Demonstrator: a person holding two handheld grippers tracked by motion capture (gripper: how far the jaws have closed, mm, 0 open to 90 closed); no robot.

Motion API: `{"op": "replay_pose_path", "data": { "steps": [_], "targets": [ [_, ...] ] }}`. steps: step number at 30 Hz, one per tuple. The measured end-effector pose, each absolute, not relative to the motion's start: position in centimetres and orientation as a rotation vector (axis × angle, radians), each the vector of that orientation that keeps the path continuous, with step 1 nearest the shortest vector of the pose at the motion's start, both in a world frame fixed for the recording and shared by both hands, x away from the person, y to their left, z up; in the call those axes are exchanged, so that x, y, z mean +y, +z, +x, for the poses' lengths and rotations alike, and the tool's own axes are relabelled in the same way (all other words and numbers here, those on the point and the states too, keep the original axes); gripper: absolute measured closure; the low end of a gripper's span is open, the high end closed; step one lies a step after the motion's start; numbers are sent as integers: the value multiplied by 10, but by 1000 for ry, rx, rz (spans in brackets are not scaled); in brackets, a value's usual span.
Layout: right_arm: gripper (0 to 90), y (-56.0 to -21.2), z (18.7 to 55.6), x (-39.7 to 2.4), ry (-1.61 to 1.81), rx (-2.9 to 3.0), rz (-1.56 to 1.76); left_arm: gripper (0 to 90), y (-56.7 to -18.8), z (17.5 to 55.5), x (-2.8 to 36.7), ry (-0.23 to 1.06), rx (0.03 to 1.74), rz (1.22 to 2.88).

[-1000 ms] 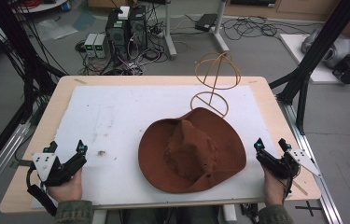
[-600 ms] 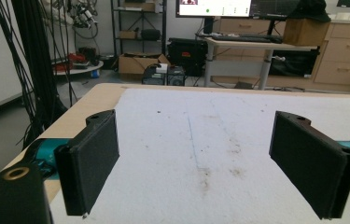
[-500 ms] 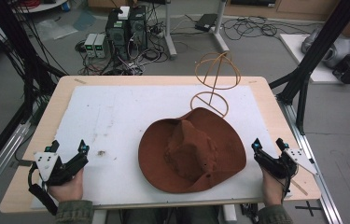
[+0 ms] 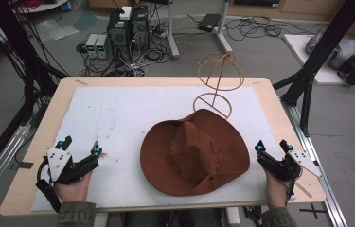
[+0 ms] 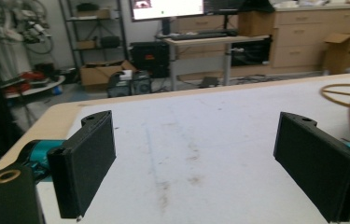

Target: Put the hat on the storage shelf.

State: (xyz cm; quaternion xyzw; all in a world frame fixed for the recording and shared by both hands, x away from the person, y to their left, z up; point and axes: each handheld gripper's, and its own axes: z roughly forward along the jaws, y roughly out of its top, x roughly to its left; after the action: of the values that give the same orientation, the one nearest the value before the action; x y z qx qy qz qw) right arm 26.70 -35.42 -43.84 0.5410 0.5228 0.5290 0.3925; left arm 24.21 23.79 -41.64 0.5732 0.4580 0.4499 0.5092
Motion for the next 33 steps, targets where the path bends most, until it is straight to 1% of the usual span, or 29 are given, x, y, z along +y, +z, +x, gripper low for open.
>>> {"op": "replay_pose_path", "data": {
  "steps": [4,9,15,16,18,21,23,25,26,33],
  "targets": [
    [104,-438,267,-354,1342,1334,1370,129,-413,245,232,1043,1062,1420],
    [105,-438,266,-355,1342,1333,1376,130,-407,252,216,948,996,1468],
    [105,-438,265,-355,1347,1334,1371,137,-400,260,200,879,947,1517],
    [105,-438,265,-355,1346,1334,1372,137,-396,263,192,823,914,1530],
    [105,-438,265,-355,1347,1338,1376,137,-393,264,184,763,884,1558],
    [105,-438,265,-356,1347,1339,1374,137,-391,265,175,727,848,1592],
    [105,-439,266,-355,1347,1340,1366,137,-389,268,160,655,793,1639],
    [105,-439,266,-355,1347,1344,1364,137,-390,268,156,635,782,1650],
    [105,-439,266,-354,1347,1345,1365,137,-392,271,148,594,771,1666],
    [105,-439,268,-349,1353,1365,1355,137,-397,278,125,544,744,1710]
  ]
}}
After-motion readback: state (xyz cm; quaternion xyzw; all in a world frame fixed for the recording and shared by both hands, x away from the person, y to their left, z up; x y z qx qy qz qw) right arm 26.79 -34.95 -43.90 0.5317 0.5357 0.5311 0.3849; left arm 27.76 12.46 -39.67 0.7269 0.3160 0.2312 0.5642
